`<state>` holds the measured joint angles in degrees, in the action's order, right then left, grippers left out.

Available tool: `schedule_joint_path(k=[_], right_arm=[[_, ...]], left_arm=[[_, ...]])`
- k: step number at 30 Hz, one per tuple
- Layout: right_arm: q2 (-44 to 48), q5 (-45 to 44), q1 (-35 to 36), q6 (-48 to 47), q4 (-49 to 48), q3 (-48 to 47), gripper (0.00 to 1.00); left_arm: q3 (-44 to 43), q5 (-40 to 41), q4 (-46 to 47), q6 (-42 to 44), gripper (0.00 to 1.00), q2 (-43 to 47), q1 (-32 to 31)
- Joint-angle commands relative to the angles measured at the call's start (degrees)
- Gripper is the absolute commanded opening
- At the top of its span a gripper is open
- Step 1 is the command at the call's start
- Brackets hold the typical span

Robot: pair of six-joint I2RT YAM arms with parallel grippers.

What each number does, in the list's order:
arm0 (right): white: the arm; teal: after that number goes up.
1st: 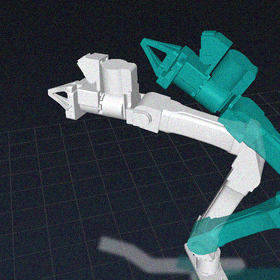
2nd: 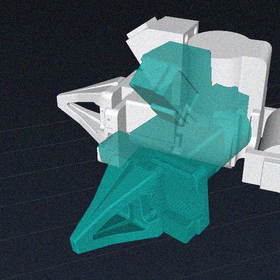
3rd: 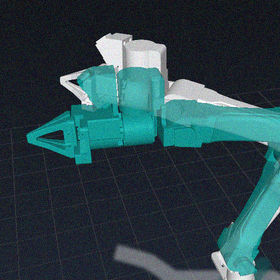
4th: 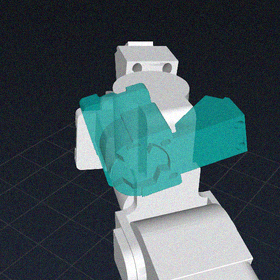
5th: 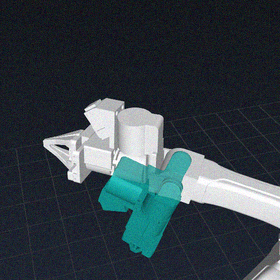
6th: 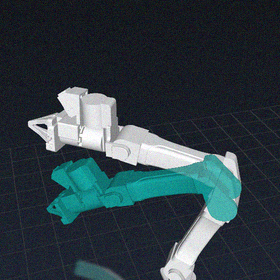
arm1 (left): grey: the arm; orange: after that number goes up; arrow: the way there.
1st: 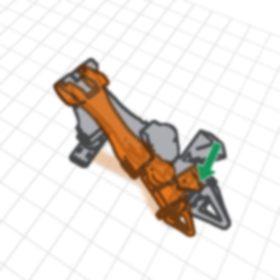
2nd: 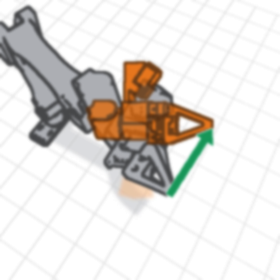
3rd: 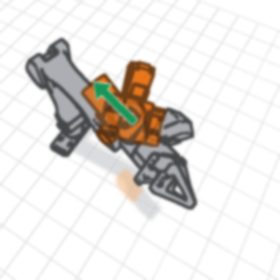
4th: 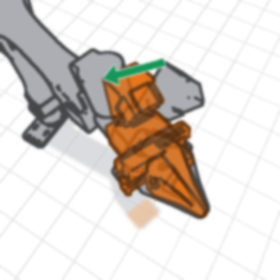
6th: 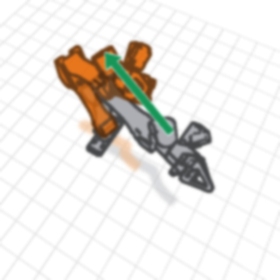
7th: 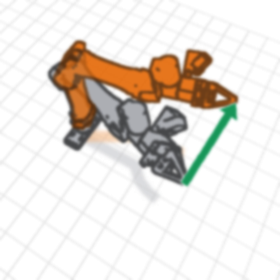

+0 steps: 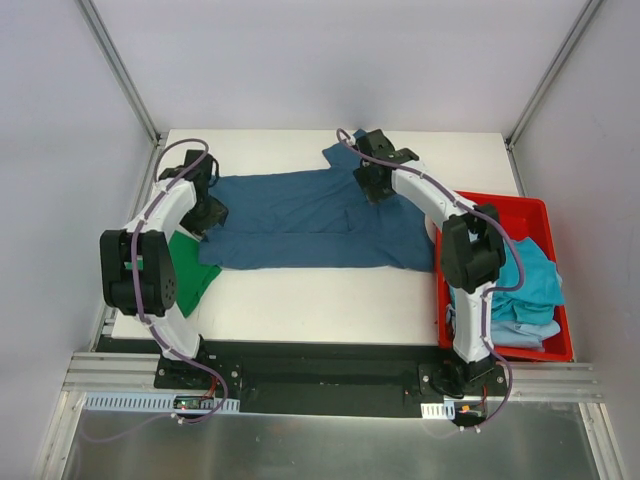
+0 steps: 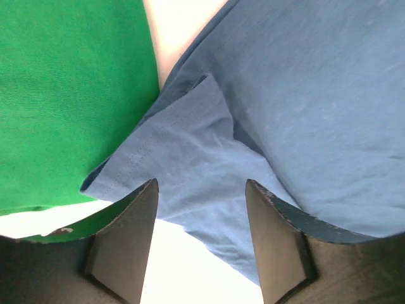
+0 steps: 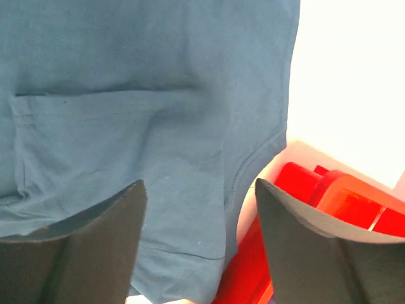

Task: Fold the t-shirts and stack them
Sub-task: Fold the flattened tshirt in 1/3 of the way

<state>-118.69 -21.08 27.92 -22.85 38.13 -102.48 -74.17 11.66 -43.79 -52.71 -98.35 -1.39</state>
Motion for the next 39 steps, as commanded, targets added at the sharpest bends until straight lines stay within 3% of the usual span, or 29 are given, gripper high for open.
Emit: schedule_joint_path(k=[1, 2, 5, 7, 11, 16, 23, 34, 39], right_arm=[[4.95, -6.25, -0.24, 1.83, -2.79, -1.16, 0.79], [7.49, -6.34, -0.24, 3.06, -3.93, 1.12, 0.83], [13.82, -3.89, -0.24, 7.8, -6.04, 8.93, 0.95], [17.08, 0.75, -0.24, 10.97, -6.57, 13.42, 1.0], [19.9, 8.94, -0.32, 16.16, -6.49, 19.76, 0.96], [17.54, 13.68, -1.55, 20.12, -5.08, 22.93, 0.96], [9.55, 26.26, -7.53, 21.35, -5.96, 19.95, 0.96], [5.05, 27.5, -11.66, 24.7, -6.05, 20.82, 0.96], [4.7, 26.97, -12.01, 24.35, -6.05, 20.65, 0.97]], left_arm=[[-2.91, 3.9, -1.21, 0.24, 0.62, 7.98, 0.42], [-2.21, 3.03, -1.04, 0.32, 0.81, 9.91, 0.33], [-1.07, -1.18, -0.25, 1.72, 0.89, 11.51, -0.54], [-0.89, -5.22, 0.72, 3.83, 0.9, 10.55, -1.51], [-1.33, -13.75, 3.0, 7.17, 0.91, 5.37, -3.88], [-2.73, -18.77, 4.59, 8.93, 0.92, -2.01, -4.85], [-1.77, -14.48, 4.85, 10.17, 0.92, -7.29, -4.59], [5.17, -9.29, 5.12, 11.75, 0.94, -5.9, 2.43], [2.46, -14.53, 7.49, 15.17, 0.94, -2.56, 3.67]])
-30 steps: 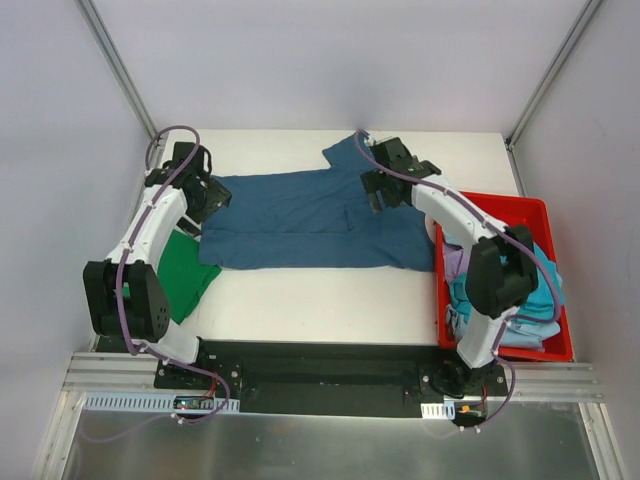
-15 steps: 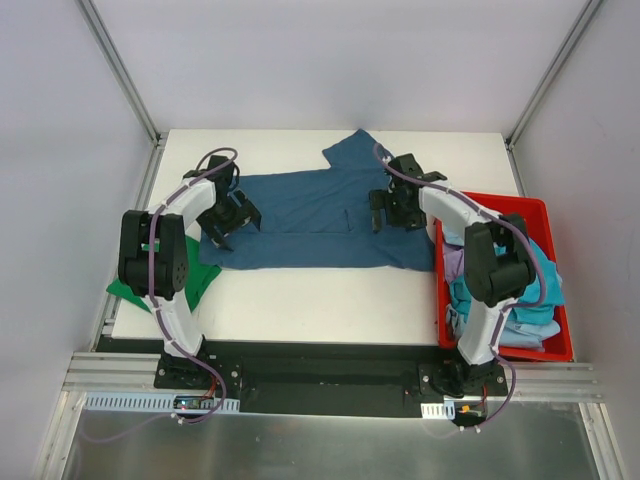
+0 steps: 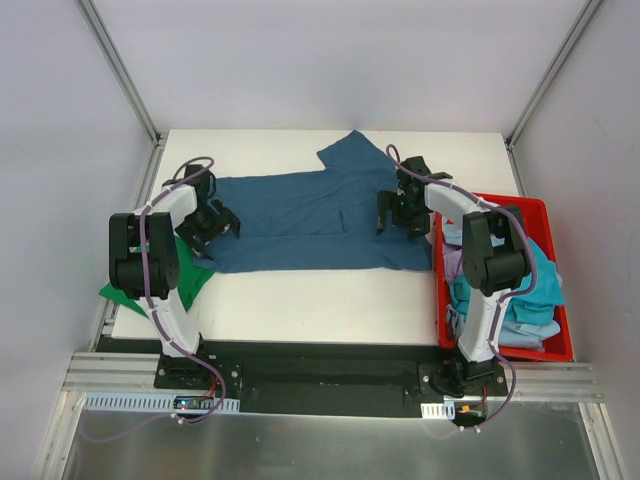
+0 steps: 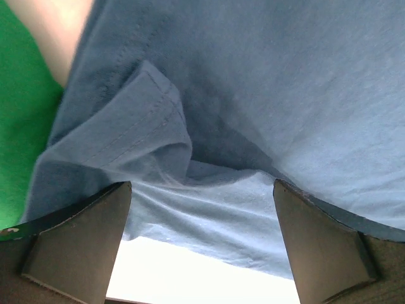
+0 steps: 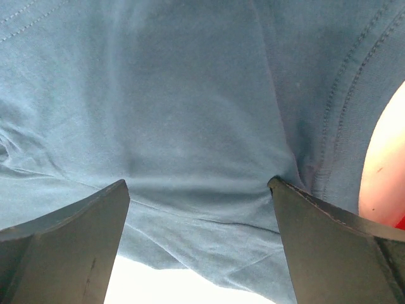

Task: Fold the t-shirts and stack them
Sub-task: Fold the flattened tshirt in 1/3 of the way, then put the neatly folded tshirt into the corner of the board with the left arm

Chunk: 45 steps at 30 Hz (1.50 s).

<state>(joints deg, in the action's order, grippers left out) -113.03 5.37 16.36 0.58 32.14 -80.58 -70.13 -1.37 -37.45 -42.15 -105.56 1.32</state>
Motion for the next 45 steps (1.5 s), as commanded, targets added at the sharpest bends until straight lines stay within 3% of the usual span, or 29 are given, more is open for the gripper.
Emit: schedule_joint_path(k=[1, 4, 11, 16, 21, 25, 31, 35, 45], right_arm=[[-1.05, 0.44, -0.54, 0.91, -0.06, -1.42, 0.97], [-1.05, -0.27, -0.72, 1.09, -0.06, -1.69, 0.97], [-2.37, 1.48, -2.03, 1.35, -0.06, -2.3, 0.97], [-1.58, 2.72, -3.0, 0.74, -1.55, -0.99, 0.98], [-1.66, 3.33, -3.96, 0.74, -1.47, -0.99, 0.98], [-1.14, 2.28, -5.02, 0.65, -1.47, -0.29, 0.98], [-0.61, 1.76, -6.6, 1.0, -1.29, 0.33, 0.98], [-0.78, 1.23, -7.31, 1.09, -0.68, 0.24, 0.98], [-1.49, -0.44, -9.24, 0.21, 0.64, -2.83, 0.98]], left_arm=[[-2.29, -2.84, 1.76, 5.58, 0.94, 5.79, 0.96], [-2.12, -3.47, 2.38, 6.73, 0.94, 10.79, 0.88], [10.95, 7.87, 2.38, -1.51, 0.96, 24.25, 4.64], [24.05, -0.98, 9.57, -5.92, 0.99, 27.42, 18.08], [30.48, -12.15, 21.78, -6.8, 0.99, 27.43, 20.47], [29.44, -14.72, 25.67, -7.86, 0.99, 23.83, 20.47], [25.31, -12.26, 26.11, -10.14, 0.98, 16.8, 20.47], [24.17, -7.53, 25.5, -13.3, 0.99, 15.3, 20.47], [22.49, 7.16, 13.11, -20.78, 0.98, 17.22, 20.65]])
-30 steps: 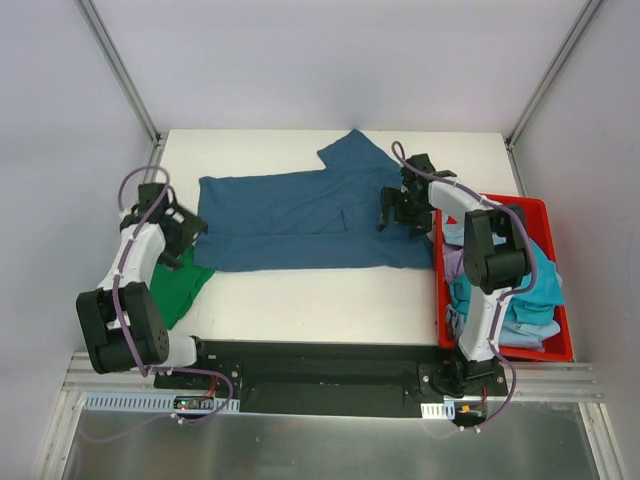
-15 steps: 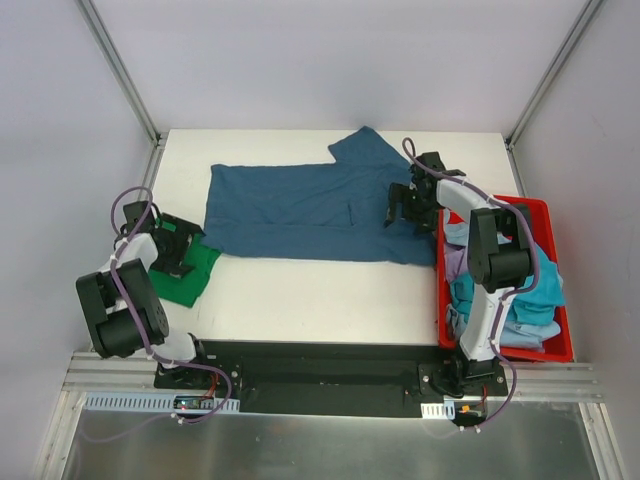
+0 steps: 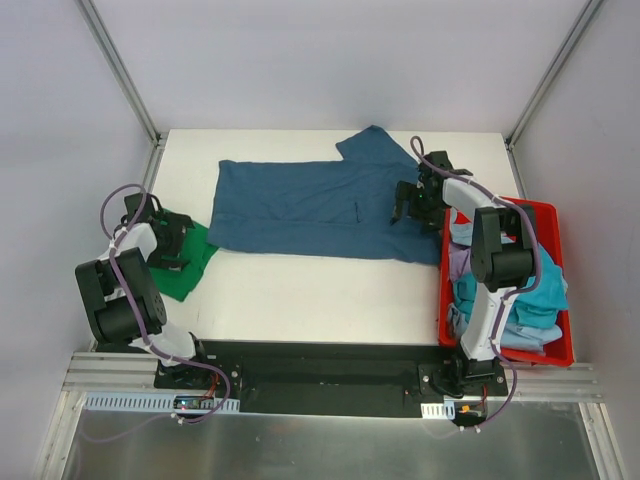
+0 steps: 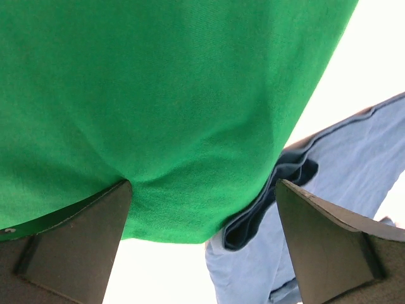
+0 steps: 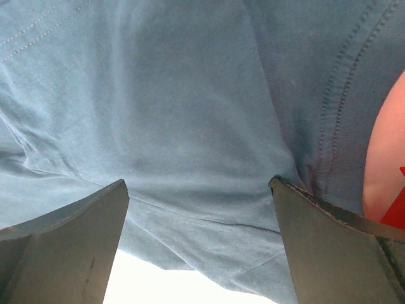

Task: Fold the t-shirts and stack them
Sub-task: Put the neatly folded tshirt into the corner of the board with the left arm

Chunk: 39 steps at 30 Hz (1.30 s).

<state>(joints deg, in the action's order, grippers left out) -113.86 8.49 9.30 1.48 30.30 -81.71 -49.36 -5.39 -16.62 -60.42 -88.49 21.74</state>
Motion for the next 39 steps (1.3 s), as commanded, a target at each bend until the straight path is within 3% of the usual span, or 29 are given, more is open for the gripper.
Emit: schedule_joint_path(k=[1, 4, 10, 13, 16, 20, 26, 29, 39], right_arm=[[-0.74, -3.31, -2.27, -0.86, 2.48, -1.96, 0.98], [-0.83, -2.78, -2.36, -1.04, 2.57, -2.49, 0.98], [-0.75, -3.39, -2.53, -2.79, 2.92, -2.75, 0.98], [-0.75, -4.1, -2.88, -2.97, 3.88, -4.5, 0.98], [-0.39, -3.14, -2.88, -3.32, 4.32, -5.21, 0.98], [-0.31, -2.43, -2.8, -3.15, 4.06, -5.12, 0.98], [-0.04, -1.2, -2.8, -2.97, 4.06, -4.69, 0.98], [0.48, -1.02, -2.71, -2.88, 4.15, -4.25, 0.98], [1.36, -1.46, -2.8, -2.88, 4.15, -3.02, 0.98]], left_arm=[[2.08, 11.71, -7.98, -2.68, 0.98, 0.42, 0.24], [2.52, 11.72, -8.51, -3.21, 0.98, 0.42, 0.24], [-1.43, 3.82, -8.6, 2.14, 0.97, -0.2, -1.34], [-2.75, 5.03, -11.22, 5.04, 0.96, 4.97, -2.75], [-5.21, 12.31, -19.13, 7.07, 0.99, 10.33, -4.33], [-5.83, 11.11, -18.45, 8.82, 0.99, 13.26, -6.88], [-13.64, 1.0, -16.69, 12.17, 0.99, 0.27, -11.35], [-17.25, 1.96, -16.17, 12.61, 0.99, -5.27, -13.56], [-22.88, 6.79, -15.29, 12.0, 0.99, -16.0, -11.81]])
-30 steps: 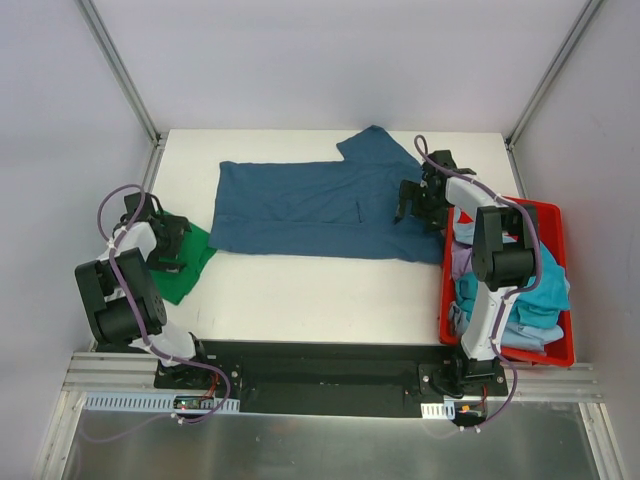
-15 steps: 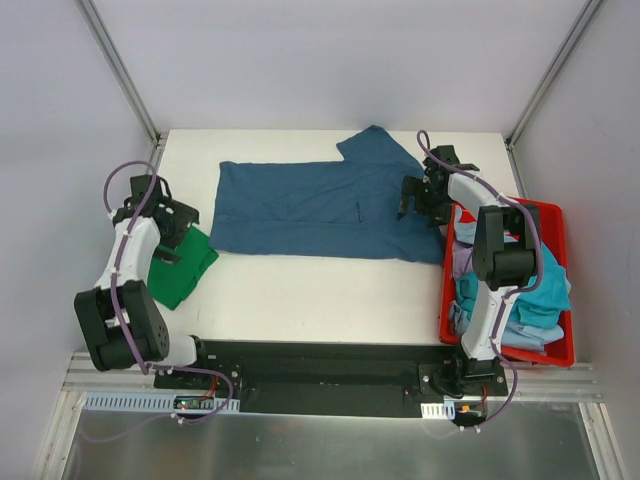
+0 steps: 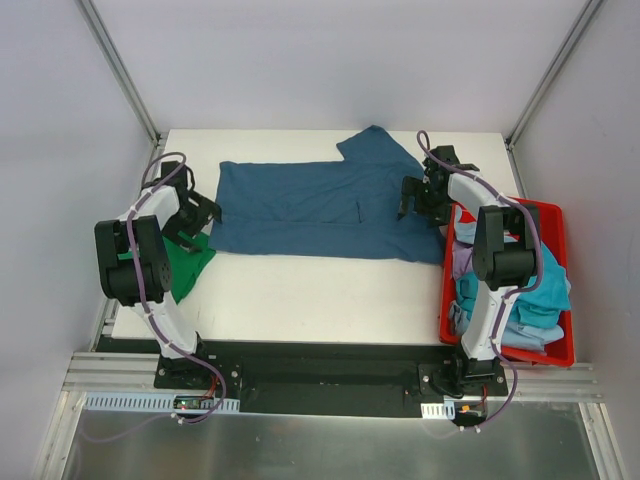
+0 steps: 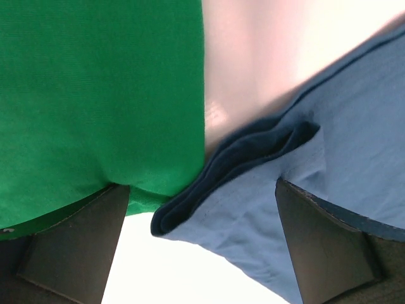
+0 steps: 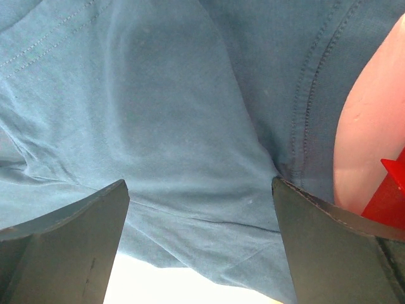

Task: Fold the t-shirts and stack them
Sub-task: Put the neatly folded tshirt into the corner of the board with the left arm, then grap the side of the flattened tshirt furthest away from the robot with both arms

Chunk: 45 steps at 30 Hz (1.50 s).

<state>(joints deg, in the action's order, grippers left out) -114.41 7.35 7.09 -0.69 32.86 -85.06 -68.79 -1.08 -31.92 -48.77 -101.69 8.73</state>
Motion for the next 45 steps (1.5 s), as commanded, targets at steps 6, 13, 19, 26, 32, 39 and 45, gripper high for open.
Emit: schedule_joint_path(k=[6, 13, 19, 26, 32, 39, 45], right_arm=[[1.91, -0.32, -0.59, -1.33, 2.12, 0.42, 0.98], [3.05, 0.29, -0.5, -1.33, 1.33, 3.23, 0.97], [5.16, -0.5, 0.46, -2.47, 1.41, 2.62, 0.97], [7.27, -4.97, 4.06, -3.53, 1.15, 1.65, 0.96], [5.78, -7.0, 7.49, -0.63, 2.21, 1.47, 0.96], [4.46, -9.02, 9.08, 3.41, 0.89, 6.13, 0.96], [6.65, -8.93, 9.17, 4.64, 0.63, 13.32, 0.97]], left_arm=[[-11.26, 0.02, 1.34, 0.09, 0.99, -9.05, 1.55], [-16.02, 5.12, 0.9, -1.06, 0.99, -10.38, 1.64], [-14.79, 7.32, 0.81, -0.36, 0.99, -2.04, -0.9], [-15.23, 7.88, 0.81, 2.36, 0.99, 4.66, -8.55], [-19.1, -5.5, 0.9, 5.09, 0.99, -4.73, -11.8], [-17.26, -7.8, 0.9, 5.62, 0.99, -13.09, -13.83], [-8.21, -3.93, 0.9, 4.92, 0.99, -8.63, -14.01]])
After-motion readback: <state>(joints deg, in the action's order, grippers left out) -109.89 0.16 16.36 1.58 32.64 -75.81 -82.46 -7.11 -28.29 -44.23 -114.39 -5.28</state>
